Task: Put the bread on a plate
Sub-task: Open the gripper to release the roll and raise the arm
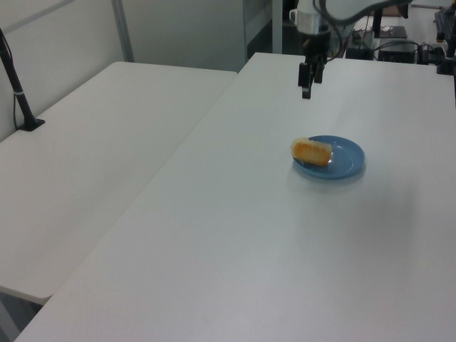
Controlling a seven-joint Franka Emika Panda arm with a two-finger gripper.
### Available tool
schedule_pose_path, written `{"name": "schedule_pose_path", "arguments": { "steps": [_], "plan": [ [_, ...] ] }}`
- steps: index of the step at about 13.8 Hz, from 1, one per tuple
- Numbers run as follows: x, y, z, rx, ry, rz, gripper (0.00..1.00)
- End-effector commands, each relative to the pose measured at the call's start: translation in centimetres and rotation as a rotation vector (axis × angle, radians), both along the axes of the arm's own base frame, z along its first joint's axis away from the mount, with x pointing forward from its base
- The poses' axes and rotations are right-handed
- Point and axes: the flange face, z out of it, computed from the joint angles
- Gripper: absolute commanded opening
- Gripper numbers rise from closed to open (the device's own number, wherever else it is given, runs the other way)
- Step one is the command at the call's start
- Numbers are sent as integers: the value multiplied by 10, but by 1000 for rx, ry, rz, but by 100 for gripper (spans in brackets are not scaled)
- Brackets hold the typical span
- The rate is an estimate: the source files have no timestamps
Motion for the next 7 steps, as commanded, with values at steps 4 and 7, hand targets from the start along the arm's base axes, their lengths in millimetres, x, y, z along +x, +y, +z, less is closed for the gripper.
{"name": "schedule_pose_path", "arguments": {
  "steps": [4,7],
  "plan": [
    [-12,-1,34,39,45,-49,100],
    [-18,-1,49,40,23,-67,100]
  ]
}}
